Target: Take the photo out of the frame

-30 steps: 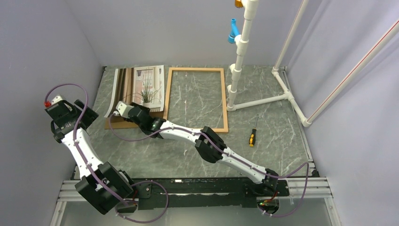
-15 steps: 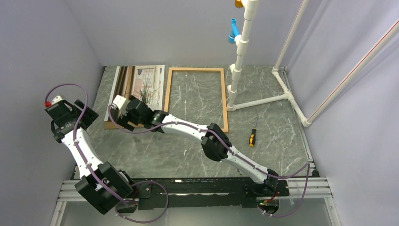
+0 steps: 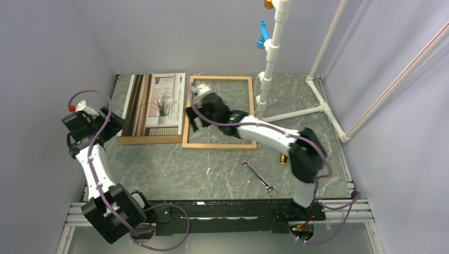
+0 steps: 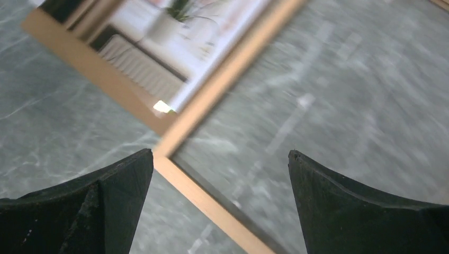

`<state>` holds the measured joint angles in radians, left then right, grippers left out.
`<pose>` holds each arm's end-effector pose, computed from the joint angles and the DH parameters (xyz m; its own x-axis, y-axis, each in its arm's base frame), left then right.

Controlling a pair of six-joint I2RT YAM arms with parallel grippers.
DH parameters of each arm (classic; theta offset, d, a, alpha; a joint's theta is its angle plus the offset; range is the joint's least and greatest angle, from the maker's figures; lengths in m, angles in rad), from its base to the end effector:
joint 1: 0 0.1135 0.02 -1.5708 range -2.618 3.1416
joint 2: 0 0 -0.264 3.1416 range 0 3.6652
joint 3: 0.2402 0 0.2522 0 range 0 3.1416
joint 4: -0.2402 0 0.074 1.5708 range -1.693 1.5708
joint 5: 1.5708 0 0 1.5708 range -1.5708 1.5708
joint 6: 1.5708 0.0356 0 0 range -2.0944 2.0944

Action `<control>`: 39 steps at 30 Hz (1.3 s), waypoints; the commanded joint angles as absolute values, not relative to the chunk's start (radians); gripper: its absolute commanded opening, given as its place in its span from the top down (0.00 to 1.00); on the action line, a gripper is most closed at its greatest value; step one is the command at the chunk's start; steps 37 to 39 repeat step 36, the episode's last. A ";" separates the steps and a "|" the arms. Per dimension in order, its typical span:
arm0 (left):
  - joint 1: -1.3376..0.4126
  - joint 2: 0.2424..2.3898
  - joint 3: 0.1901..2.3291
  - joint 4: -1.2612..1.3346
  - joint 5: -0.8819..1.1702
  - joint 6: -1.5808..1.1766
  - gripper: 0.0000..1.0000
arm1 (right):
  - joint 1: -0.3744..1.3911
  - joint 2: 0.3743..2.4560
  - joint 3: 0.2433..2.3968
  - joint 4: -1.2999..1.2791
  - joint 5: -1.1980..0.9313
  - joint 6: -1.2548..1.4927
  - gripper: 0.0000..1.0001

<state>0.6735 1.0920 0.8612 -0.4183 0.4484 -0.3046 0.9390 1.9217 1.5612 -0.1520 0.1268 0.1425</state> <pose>0.1934 0.1346 0.2861 -0.3631 -0.6355 -0.6814 -0.4204 0.7644 -0.4889 0.2732 0.3656 0.2775 -0.3911 -0.2959 -0.8715 -0.6868 0.7242 0.0624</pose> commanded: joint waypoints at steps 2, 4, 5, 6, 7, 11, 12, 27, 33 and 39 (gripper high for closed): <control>0.477 1.002 0.849 -0.300 0.611 -0.241 0.23 | 0.889 1.527 1.208 -0.007 0.238 0.283 0.00; 0.384 0.945 0.846 -0.306 0.588 -0.202 0.22 | 0.889 1.395 1.103 -0.024 0.278 0.282 0.00; 0.327 0.915 0.841 -0.306 0.577 -0.175 0.21 | 0.888 1.327 1.063 -0.056 0.301 0.284 0.00; 0.291 0.880 0.836 -0.302 0.569 -0.159 0.20 | 0.890 1.260 1.027 -0.091 0.325 0.290 0.00; 0.259 0.845 0.829 -0.297 0.563 -0.148 0.20 | 0.889 1.193 1.000 -0.129 0.358 0.298 0.00; 0.189 0.696 0.799 -0.234 0.618 -0.148 0.18 | 0.889 0.922 0.948 -0.315 0.484 0.356 0.00; 0.189 0.664 0.801 -0.230 0.642 -0.168 0.17 | 0.888 0.854 0.943 -0.355 0.512 0.363 0.00; 0.184 0.276 0.826 -0.107 0.859 -0.641 0.07 | 0.888 0.422 1.009 -0.830 0.736 0.400 0.00; 0.184 0.258 0.807 -0.126 0.843 -0.645 0.06 | 0.888 0.351 0.987 -0.782 0.701 0.404 0.00; 0.184 0.276 0.768 -0.097 0.850 -0.668 0.06 | 0.888 0.342 0.973 -0.773 0.703 0.408 0.00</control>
